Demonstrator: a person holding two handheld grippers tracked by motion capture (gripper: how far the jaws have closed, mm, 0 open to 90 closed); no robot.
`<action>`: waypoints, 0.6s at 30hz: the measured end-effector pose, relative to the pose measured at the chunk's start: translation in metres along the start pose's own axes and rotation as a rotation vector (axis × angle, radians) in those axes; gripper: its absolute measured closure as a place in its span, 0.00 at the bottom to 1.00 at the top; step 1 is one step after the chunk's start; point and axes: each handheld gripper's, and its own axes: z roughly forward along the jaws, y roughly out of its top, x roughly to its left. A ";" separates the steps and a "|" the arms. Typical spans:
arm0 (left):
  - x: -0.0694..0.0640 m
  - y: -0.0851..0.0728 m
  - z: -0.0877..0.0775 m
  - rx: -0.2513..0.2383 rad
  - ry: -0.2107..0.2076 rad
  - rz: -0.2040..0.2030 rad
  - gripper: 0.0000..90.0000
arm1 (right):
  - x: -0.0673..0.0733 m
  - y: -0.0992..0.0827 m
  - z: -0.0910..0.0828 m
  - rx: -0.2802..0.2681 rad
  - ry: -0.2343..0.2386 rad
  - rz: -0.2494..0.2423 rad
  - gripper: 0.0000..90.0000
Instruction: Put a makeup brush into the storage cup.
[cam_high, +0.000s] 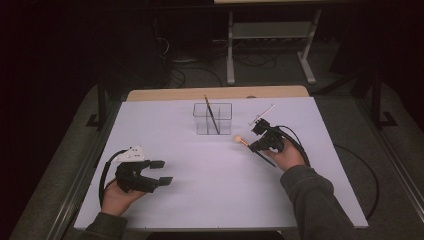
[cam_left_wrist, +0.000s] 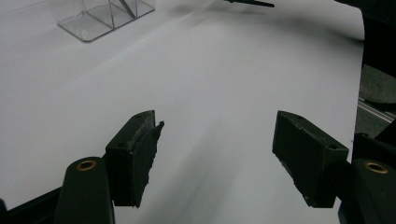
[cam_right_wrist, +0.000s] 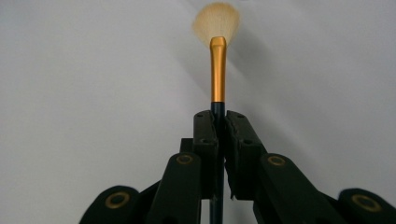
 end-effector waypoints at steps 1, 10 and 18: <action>0.000 0.000 0.000 0.000 0.000 0.000 0.33 | 0.001 0.000 -0.001 -0.003 -0.001 -0.002 0.92; 0.000 0.000 0.001 0.004 0.001 0.004 0.33 | 0.011 0.000 -0.012 -0.041 0.023 -0.042 0.92; -0.001 0.000 0.003 0.005 -0.003 0.010 0.34 | 0.023 0.000 -0.021 -0.062 0.035 -0.071 0.92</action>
